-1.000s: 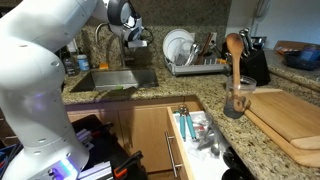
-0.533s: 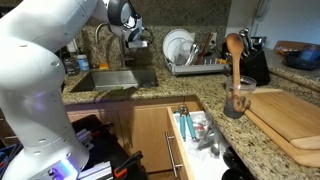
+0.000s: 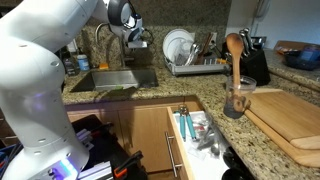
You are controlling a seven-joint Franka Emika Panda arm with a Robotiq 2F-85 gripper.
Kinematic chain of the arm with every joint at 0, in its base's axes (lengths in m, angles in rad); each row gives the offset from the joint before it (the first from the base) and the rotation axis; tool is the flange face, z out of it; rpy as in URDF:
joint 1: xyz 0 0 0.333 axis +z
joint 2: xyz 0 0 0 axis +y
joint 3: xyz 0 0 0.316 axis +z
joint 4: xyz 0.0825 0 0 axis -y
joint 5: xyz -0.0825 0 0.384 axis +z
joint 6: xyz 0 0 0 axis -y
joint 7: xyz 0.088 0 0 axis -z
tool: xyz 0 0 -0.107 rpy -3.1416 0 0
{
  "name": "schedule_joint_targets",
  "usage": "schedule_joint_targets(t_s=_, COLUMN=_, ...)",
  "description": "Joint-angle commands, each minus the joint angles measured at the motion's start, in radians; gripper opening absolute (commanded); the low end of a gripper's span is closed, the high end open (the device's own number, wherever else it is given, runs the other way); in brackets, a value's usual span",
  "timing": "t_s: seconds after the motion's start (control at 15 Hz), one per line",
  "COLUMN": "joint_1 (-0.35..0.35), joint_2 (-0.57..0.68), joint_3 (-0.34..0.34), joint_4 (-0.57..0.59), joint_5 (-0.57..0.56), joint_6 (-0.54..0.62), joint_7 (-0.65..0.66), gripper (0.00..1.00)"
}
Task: Push the faucet handle forward
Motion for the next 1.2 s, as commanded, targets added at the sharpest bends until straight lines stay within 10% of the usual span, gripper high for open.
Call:
schedule_joint_targets(t_s=0.0, joint_1=0.000, joint_2=0.000, joint_3=0.004, joint_4=0.001, joint_5=0.002, joint_6=-0.006, joint_7=0.003, gripper=0.17)
schedule_joint_targets(t_s=0.07, joint_1=0.000, joint_2=0.000, joint_3=0.007, joint_4=0.001, joint_5=0.002, joint_6=-0.011, joint_7=0.008, gripper=0.43)
schedule_joint_targets(t_s=0.27, joint_1=0.002, joint_2=0.000, joint_3=0.005, joint_4=0.001, joint_5=0.000, joint_6=-0.008, joint_7=0.011, gripper=0.62)
schedule_joint_targets(t_s=0.33, joint_1=0.002, joint_2=0.000, joint_3=0.005, joint_4=0.001, joint_5=0.000, joint_6=-0.007, joint_7=0.011, gripper=0.44)
schedule_joint_targets(t_s=0.4, joint_1=0.003, joint_2=0.000, joint_3=0.005, joint_4=0.001, joint_5=0.000, joint_6=-0.007, joint_7=0.011, gripper=0.51)
schedule_joint_targets(t_s=0.47, joint_1=0.003, joint_2=0.000, joint_3=0.005, joint_4=0.001, joint_5=0.000, joint_6=-0.007, joint_7=0.011, gripper=0.84)
schedule_joint_targets(t_s=0.73, joint_1=0.055, joint_2=0.035, joint_3=-0.041, joint_4=0.068, joint_5=-0.046, joint_6=0.002, joint_7=0.016, gripper=1.00)
schedule_joint_targets(t_s=0.8, joint_1=0.019, joint_2=0.001, joint_3=-0.012, joint_4=0.010, joint_5=-0.023, joint_6=-0.007, joint_7=0.012, gripper=0.82)
schedule_joint_targets(t_s=1.07, joint_1=0.037, joint_2=0.011, joint_3=-0.023, joint_4=0.033, joint_5=-0.027, joint_6=-0.009, joint_7=0.004, gripper=1.00)
schedule_joint_targets(t_s=1.13, joint_1=0.037, joint_2=0.018, joint_3=-0.021, joint_4=0.042, joint_5=-0.026, joint_6=-0.005, joint_7=-0.001, gripper=0.75)
